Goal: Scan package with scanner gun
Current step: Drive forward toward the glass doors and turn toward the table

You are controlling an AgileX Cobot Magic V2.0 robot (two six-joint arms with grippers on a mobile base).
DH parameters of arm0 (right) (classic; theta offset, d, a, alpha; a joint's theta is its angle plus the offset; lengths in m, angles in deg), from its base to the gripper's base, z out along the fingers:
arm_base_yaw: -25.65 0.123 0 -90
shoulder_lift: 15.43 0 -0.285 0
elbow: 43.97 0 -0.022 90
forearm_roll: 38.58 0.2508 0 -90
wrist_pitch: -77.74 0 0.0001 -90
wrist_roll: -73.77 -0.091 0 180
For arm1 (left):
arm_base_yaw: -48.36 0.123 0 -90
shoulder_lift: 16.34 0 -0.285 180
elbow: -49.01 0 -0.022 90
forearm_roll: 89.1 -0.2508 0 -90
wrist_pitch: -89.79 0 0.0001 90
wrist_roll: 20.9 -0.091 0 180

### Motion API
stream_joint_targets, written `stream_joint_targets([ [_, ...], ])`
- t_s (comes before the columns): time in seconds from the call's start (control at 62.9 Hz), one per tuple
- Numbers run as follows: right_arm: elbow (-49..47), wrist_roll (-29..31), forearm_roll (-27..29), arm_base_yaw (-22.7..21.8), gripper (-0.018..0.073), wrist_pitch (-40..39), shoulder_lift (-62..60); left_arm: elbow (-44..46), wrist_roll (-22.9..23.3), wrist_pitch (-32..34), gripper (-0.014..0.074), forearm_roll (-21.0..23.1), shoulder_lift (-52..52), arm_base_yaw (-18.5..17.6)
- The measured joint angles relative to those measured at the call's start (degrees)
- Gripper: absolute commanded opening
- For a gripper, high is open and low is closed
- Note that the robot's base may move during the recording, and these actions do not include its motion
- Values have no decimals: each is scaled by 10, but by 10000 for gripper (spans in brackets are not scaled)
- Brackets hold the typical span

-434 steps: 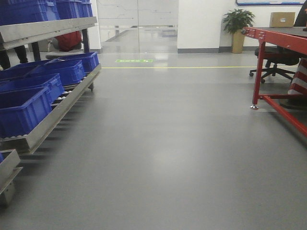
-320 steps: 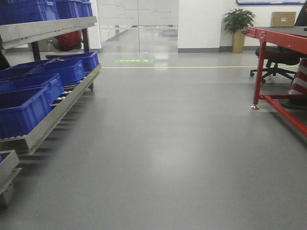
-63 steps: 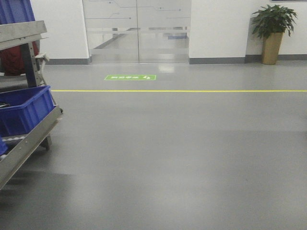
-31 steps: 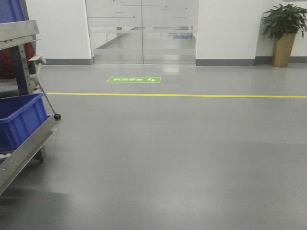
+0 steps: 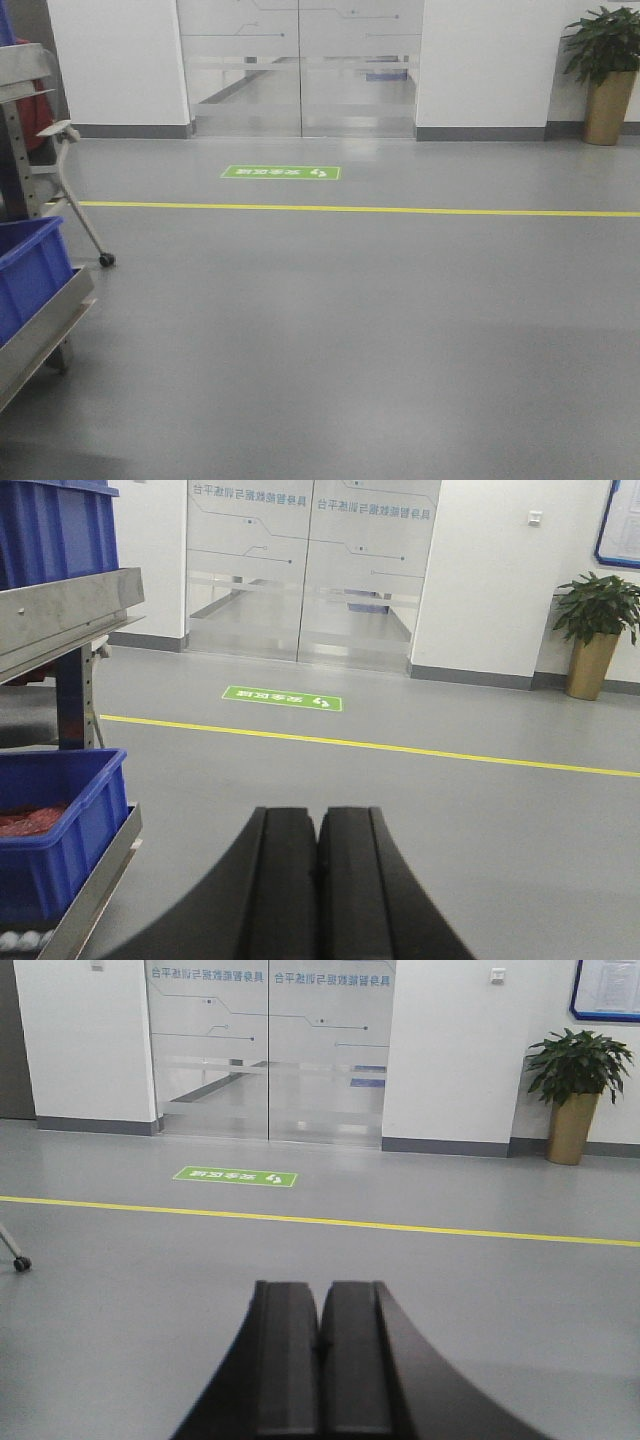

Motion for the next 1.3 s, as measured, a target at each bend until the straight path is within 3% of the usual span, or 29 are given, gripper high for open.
stream_joint_targets([
  [1.303, 0, 0, 0, 0, -162, 0, 0, 0, 0, 0, -111, 0, 0, 0],
])
